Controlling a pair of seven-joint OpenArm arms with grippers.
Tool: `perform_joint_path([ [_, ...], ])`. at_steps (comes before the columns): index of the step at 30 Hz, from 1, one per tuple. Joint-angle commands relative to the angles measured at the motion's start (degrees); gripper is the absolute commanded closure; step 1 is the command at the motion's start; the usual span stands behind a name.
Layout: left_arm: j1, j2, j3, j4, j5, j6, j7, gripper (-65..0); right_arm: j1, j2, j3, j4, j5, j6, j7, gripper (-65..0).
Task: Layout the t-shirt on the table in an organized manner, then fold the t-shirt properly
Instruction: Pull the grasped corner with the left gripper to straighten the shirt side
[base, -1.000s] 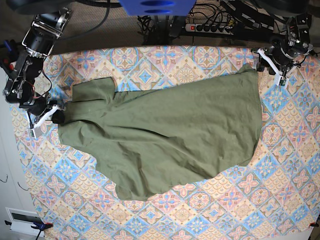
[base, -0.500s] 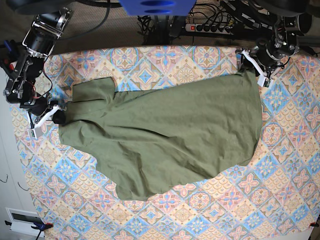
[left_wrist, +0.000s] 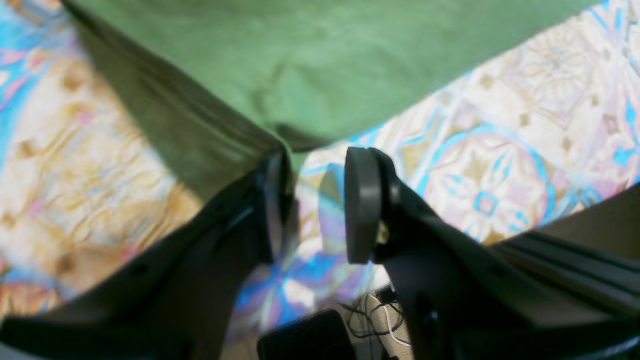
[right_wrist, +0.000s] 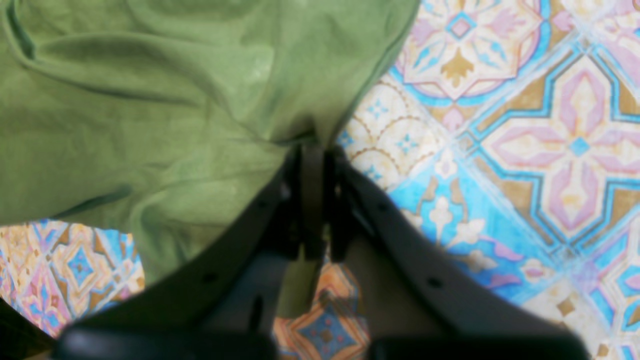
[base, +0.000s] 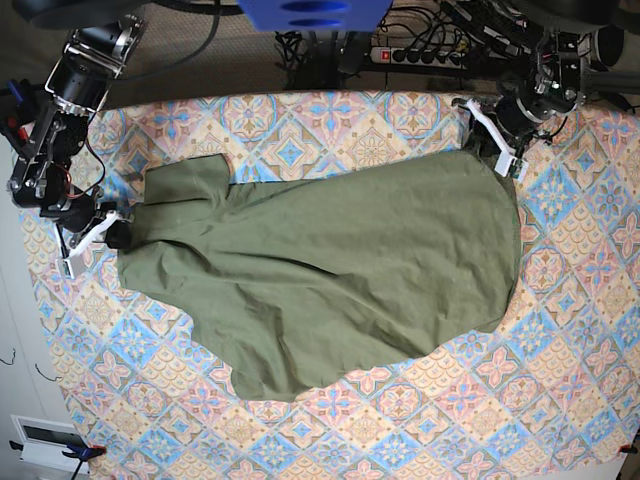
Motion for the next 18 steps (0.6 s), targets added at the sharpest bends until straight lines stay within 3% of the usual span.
perform_joint_path([
  [1, -1.23, -0.82, 0.03, -0.73, -0.57, -0.02, -0.83, -18.0, 1.04, 1.27, 0.26, 0.96, 1.18, 0.24, 0.99, -1.1],
  [9, -2.46, -1.79, -0.68, -3.72, -0.84, 0.16, -0.83, -18.0, 1.04, 1.27, 0.43, 0.96, 1.18, 0.24, 0.90, -1.1],
  [18, 0.17, -1.61, -7.89, -3.46, -1.28, 0.16, -0.83, -18.1, 1.04, 1.27, 0.43, 0.96, 1.18, 0.24, 0.90, -1.1],
])
